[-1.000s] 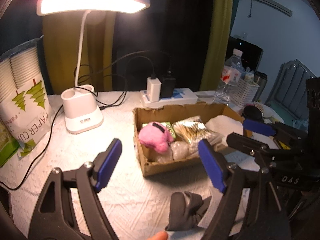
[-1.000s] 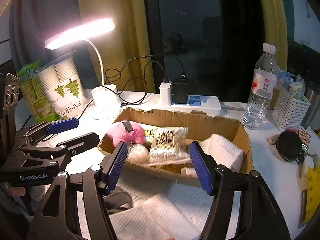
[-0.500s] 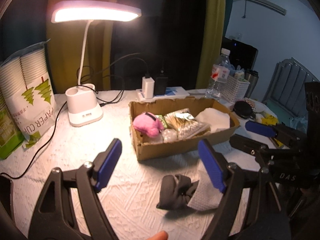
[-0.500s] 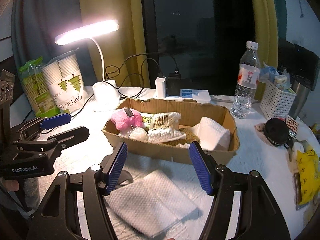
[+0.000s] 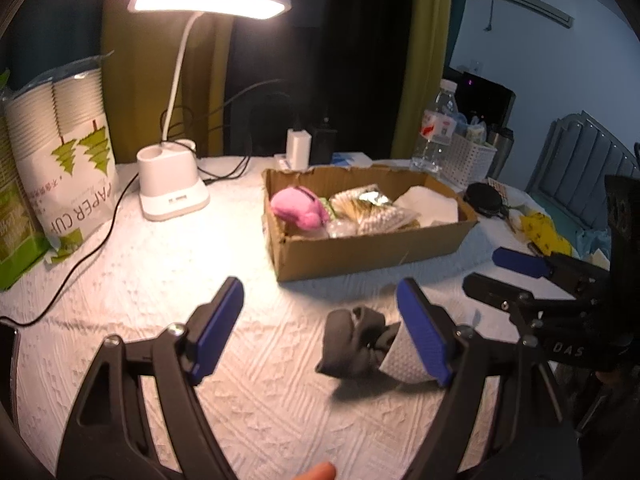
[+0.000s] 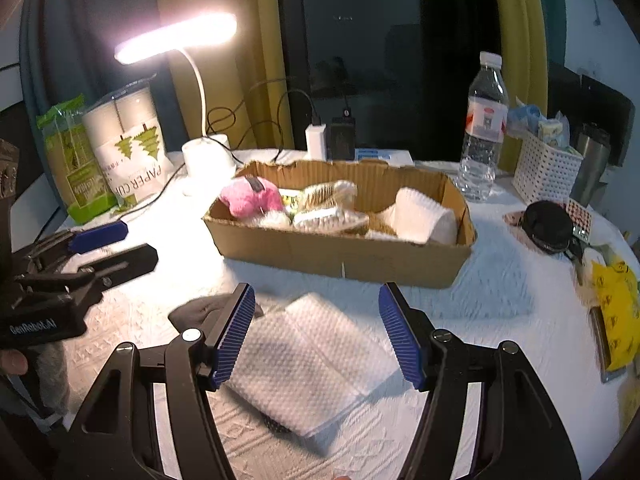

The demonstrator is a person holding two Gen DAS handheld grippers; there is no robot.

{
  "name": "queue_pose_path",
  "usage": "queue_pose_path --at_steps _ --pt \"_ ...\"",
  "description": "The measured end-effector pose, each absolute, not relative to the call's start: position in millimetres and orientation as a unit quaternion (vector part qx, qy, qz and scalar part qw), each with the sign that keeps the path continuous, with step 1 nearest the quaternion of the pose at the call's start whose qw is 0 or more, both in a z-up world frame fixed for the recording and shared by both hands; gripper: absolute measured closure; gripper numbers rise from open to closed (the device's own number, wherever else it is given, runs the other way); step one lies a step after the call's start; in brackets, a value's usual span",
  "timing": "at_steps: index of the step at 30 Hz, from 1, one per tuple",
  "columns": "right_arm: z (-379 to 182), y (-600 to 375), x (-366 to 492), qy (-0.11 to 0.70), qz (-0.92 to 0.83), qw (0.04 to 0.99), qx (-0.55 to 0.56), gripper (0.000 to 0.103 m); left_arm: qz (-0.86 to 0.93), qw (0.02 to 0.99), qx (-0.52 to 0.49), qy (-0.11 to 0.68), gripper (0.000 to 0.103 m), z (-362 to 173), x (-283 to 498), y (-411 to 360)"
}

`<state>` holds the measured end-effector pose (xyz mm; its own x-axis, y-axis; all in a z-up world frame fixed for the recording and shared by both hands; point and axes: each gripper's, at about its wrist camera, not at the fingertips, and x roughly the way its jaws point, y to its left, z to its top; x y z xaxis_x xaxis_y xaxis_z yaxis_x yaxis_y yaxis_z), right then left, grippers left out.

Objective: Organize soft objects
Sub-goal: 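Move both grippers back to the grey glove and white towel on the table, then grasp the white towel with the right gripper while the left grasps the grey glove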

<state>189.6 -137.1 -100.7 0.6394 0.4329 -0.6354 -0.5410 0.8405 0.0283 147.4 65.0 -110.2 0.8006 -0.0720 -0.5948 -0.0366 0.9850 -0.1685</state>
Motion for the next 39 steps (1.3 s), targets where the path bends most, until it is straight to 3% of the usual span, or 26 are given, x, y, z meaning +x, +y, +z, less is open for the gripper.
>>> queue_pose_path --at_steps 8,10,12,22,23,24,25,27,33,39 --pt "-139.9 -131.6 192.9 0.375 0.27 0.882 -0.09 0.034 -0.011 0.935 -0.097 0.34 0.023 -135.9 148.4 67.8" --pt "-143.8 -129.0 193.6 0.38 0.275 0.879 -0.087 0.022 -0.012 0.933 -0.094 0.346 0.023 -140.0 149.5 66.5" --pt "-148.0 -126.4 195.1 0.386 0.281 0.875 -0.086 0.019 -0.012 0.933 -0.094 0.347 0.023 -141.9 149.5 66.2" --pt "-166.7 -122.0 214.5 0.43 0.284 0.854 -0.072 0.02 -0.001 0.927 -0.098 0.362 0.023 -153.9 154.6 72.0" --pt "-166.7 -123.2 214.7 0.43 0.287 0.853 -0.067 0.022 -0.002 0.927 -0.097 0.363 0.023 -154.1 155.4 71.1" --pt "-166.3 -124.2 214.7 0.43 0.292 0.852 -0.064 0.033 -0.003 0.927 -0.095 0.364 0.023 -154.0 156.4 69.3" --pt "-165.5 -125.5 214.5 0.429 0.295 0.851 -0.063 0.053 -0.004 0.926 -0.093 0.365 0.023 -153.8 157.4 67.7" --pt "-165.6 -127.4 214.0 0.429 0.295 0.851 -0.069 0.082 -0.008 0.925 -0.087 0.369 0.023 -154.3 160.4 62.3" --pt "-155.8 -141.8 208.9 0.411 0.305 0.857 -0.068 0.095 -0.018 0.921 -0.068 0.384 0.023 -158.3 167.5 44.9" --pt "-152.5 -164.3 214.1 0.404 0.286 0.866 -0.072 0.095 -0.016 0.919 -0.062 0.39 0.023 -160.6 171.7 37.7"
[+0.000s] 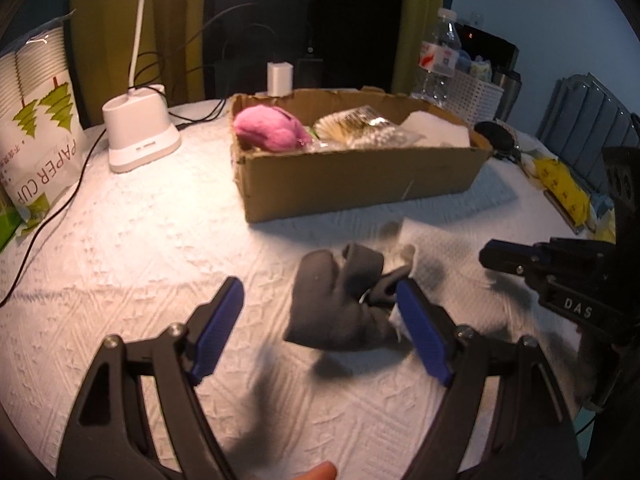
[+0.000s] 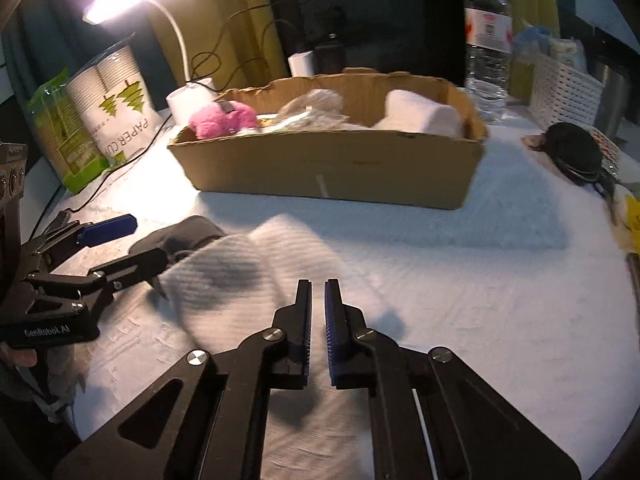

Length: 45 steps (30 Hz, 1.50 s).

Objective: Organize soft objects
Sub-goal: 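Grasp the white towel with the right gripper while the left grasps the grey glove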

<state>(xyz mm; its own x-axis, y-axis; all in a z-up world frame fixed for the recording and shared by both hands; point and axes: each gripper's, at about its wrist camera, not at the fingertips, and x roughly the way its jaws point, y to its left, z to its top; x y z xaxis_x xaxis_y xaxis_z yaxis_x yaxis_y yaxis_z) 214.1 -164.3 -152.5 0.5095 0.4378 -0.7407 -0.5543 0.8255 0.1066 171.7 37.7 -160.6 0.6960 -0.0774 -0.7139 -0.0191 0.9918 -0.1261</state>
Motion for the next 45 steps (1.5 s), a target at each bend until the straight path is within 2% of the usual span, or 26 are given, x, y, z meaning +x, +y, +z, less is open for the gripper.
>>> queue_pose_path --at_steps 2,3,4,5,14,15,16,17,18,19,22,35,39,45 --pt "-154.1 -165.8 216.5 0.407 0.288 0.864 -0.071 0.071 -0.014 0.918 -0.064 0.39 0.023 -160.8 172.2 38.8" --pt "-155.1 -166.2 217.6 0.408 0.288 0.864 -0.072 0.039 -0.012 0.919 -0.065 0.39 0.023 -160.8 171.9 39.5" --pt "-156.5 -165.0 218.3 0.408 0.29 0.863 -0.073 0.02 -0.012 0.919 -0.066 0.389 0.023 -160.6 171.5 40.1" --pt "-157.6 -163.0 218.3 0.407 0.293 0.862 -0.075 0.019 -0.012 0.919 -0.067 0.389 0.023 -160.4 171.0 40.5" --pt "-170.7 -127.8 212.7 0.41 0.298 0.852 -0.131 0.02 -0.012 0.918 -0.072 0.389 0.023 -162.0 168.9 47.7" --pt "-170.3 -127.2 212.3 0.409 0.299 0.853 -0.13 0.031 -0.012 0.918 -0.073 0.39 0.023 -162.4 168.8 48.4" --pt "-169.4 -128.1 212.0 0.407 0.297 0.854 -0.131 0.048 -0.011 0.918 -0.073 0.391 0.023 -162.8 168.9 48.9" --pt "-168.1 -129.7 211.9 0.404 0.296 0.856 -0.132 0.059 -0.012 0.917 -0.073 0.391 0.023 -163.2 169.2 49.1" --pt "-166.9 -132.0 212.9 0.404 0.296 0.856 -0.127 0.083 -0.012 0.917 -0.073 0.391 0.023 -163.6 169.3 49.0" --pt "-165.8 -135.3 213.7 0.405 0.297 0.857 -0.12 0.09 -0.013 0.917 -0.072 0.392 0.023 -163.7 170.0 48.5" --pt "-162.5 -144.6 213.0 0.399 0.294 0.861 -0.116 0.094 -0.018 0.917 -0.067 0.394 0.023 -164.1 172.0 44.4" --pt "-126.3 -225.8 227.6 0.362 0.218 0.904 -0.073 0.094 -0.05 0.911 -0.043 0.407 0.023 -164.2 192.4 13.1" --pt "-128.5 -231.0 230.5 0.367 0.216 0.902 -0.074 0.094 -0.052 0.898 -0.023 0.435 0.013 -176.4 201.5 1.0" --pt "-148.2 -203.5 227.8 0.392 0.249 0.881 -0.09 0.091 -0.059 0.888 -0.017 0.457 0.013 -187.1 205.1 -6.3"
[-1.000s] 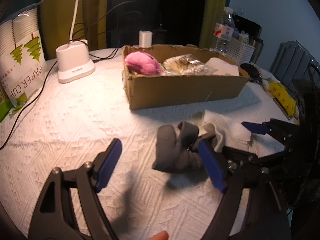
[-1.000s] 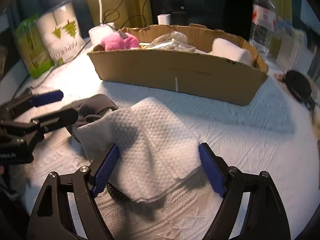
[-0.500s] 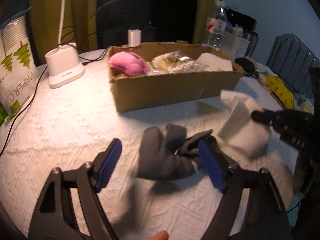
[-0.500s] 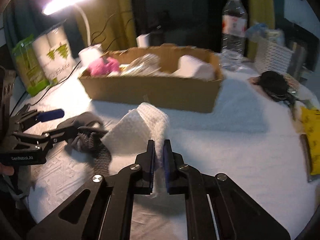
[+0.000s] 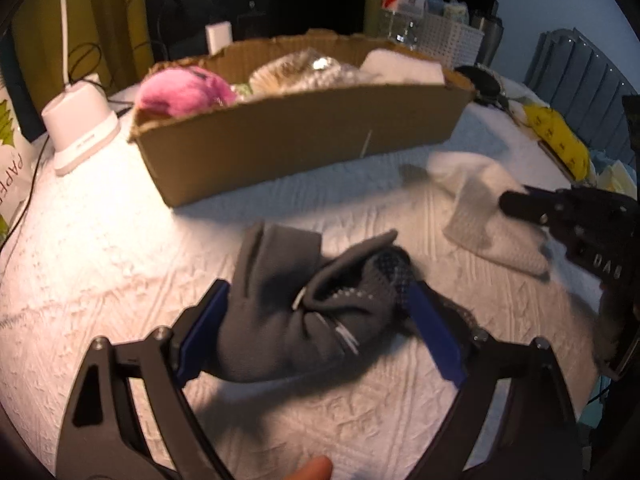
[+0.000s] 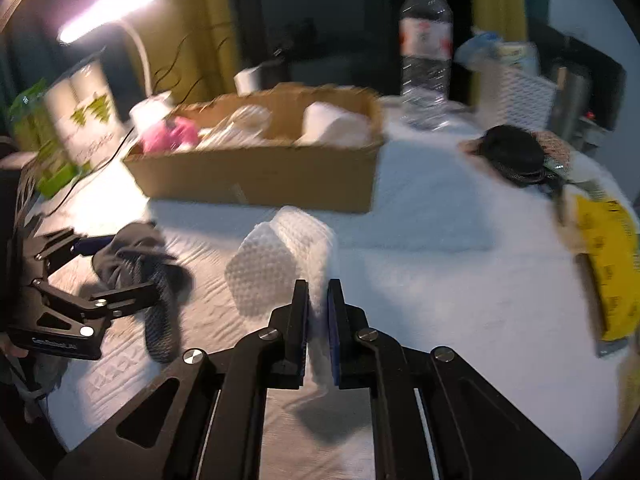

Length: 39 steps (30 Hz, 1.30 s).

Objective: Organize soft objects
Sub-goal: 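Grasp the white towel with the right gripper while the left grasps the grey glove, then carry the grey glove and white towel over the cardboard box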

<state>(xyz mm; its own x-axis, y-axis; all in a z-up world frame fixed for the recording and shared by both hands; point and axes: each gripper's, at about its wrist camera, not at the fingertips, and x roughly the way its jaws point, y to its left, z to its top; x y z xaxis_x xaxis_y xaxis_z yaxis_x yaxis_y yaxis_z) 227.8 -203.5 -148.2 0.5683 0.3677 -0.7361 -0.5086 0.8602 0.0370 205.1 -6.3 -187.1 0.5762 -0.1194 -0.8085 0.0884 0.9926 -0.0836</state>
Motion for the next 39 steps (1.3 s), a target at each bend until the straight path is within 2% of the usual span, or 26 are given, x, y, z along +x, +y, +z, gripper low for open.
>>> queue_pose_path --at_steps 2,4,5,7,9,10,11,13,15,17,19,20,22,39 --pt "-154.7 -194.8 228.0 0.402 0.256 0.874 -0.094 0.082 -0.059 0.887 -0.013 0.458 0.013 -187.9 205.2 -7.4" --pt "-158.4 -188.0 227.0 0.409 0.265 0.868 -0.095 0.058 -0.058 0.887 -0.008 0.458 0.013 -188.4 205.2 -8.3" --pt "-158.5 -185.8 225.8 0.409 0.269 0.867 -0.093 0.052 -0.059 0.887 -0.005 0.457 0.014 -188.5 204.9 -8.8" --pt "-159.2 -180.3 224.0 0.41 0.279 0.863 -0.094 0.031 -0.061 0.888 -0.003 0.456 0.014 -188.8 204.7 -9.8" --pt "-161.4 -174.4 221.7 0.409 0.278 0.862 -0.109 0.03 -0.064 0.889 0.0 0.453 0.02 -188.1 204.5 -10.2" --pt "-162.4 -171.6 221.0 0.408 0.275 0.863 -0.117 0.03 -0.064 0.891 0.002 0.45 0.027 -187.6 204.3 -10.4" --pt "-162.7 -169.7 220.2 0.406 0.274 0.863 -0.123 0.03 -0.067 0.891 0.002 0.448 0.029 -186.7 203.5 -10.3" --pt "-163.9 -166.1 219.8 0.405 0.27 0.863 -0.136 0.03 -0.074 0.893 0.001 0.444 0.042 -185.0 202.5 -11.1" --pt "-164.7 -163.8 220.2 0.404 0.265 0.864 -0.144 0.03 -0.081 0.895 -0.002 0.439 0.052 -182.2 200.8 -11.9" --pt "-164.1 -162.9 220.4 0.398 0.254 0.868 -0.153 0.047 -0.087 0.897 -0.004 0.433 0.058 -178.5 198.7 -12.8" --pt "-161.3 -165.8 222.3 0.394 0.25 0.872 -0.149 0.081 -0.094 0.899 -0.011 0.428 0.066 -174.4 196.0 -12.0" --pt "-159.7 -167.9 223.3 0.392 0.247 0.874 -0.146 0.085 -0.096 0.9 -0.014 0.425 0.067 -172.3 194.9 -11.2" --pt "-155.4 -174.1 224.1 0.387 0.249 0.878 -0.13 0.088 -0.099 0.902 -0.021 0.419 0.068 -167.4 192.4 -9.4" --pt "-88.3 -183.4 223.2 0.327 0.271 0.9 -0.098 0.088 -0.105 0.925 -0.059 0.36 0.069 -107.4 187.5 12.4"
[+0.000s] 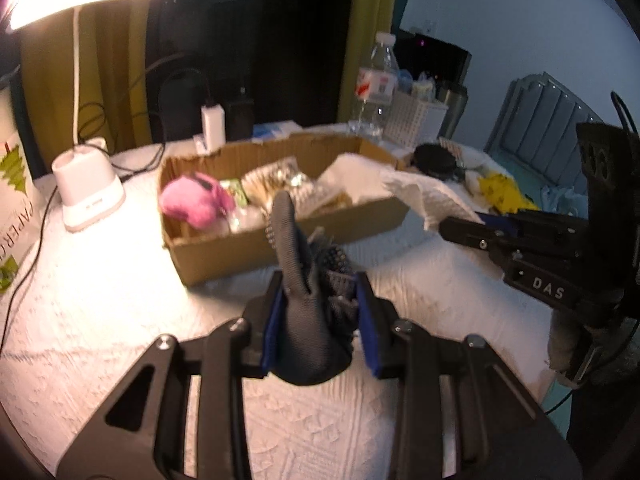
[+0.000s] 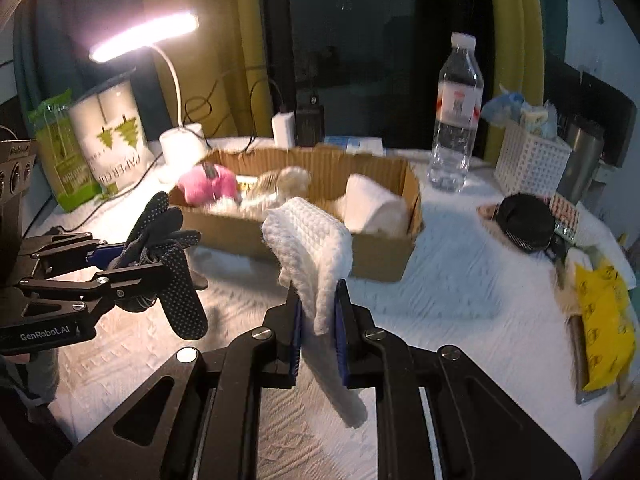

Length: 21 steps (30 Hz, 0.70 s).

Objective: Organize soft objects
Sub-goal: 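Carry the grey glove and white towel over the cardboard box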

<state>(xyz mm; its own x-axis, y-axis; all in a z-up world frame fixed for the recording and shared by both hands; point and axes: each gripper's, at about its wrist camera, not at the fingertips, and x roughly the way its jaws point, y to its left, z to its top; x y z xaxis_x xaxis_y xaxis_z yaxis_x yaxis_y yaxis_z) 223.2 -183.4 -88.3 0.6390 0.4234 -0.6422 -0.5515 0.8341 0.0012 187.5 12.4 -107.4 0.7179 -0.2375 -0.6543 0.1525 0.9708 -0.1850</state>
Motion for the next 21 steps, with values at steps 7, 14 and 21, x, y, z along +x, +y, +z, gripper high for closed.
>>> queue_pose_path --at_steps 7,14,21 --pt "-68.9 -187.2 234.7 0.308 0.27 0.908 -0.091 0.088 -0.105 0.933 -0.067 0.337 0.069 -81.1 197.2 20.5" --pt "-56.0 -189.6 249.9 0.295 0.272 0.912 -0.086 0.088 -0.091 0.942 -0.07 0.314 0.068 -61.3 210.8 28.7" --pt "-49.3 -190.1 266.8 0.286 0.271 0.916 -0.073 0.088 -0.084 0.948 -0.069 0.299 0.068 -51.3 222.7 33.9"
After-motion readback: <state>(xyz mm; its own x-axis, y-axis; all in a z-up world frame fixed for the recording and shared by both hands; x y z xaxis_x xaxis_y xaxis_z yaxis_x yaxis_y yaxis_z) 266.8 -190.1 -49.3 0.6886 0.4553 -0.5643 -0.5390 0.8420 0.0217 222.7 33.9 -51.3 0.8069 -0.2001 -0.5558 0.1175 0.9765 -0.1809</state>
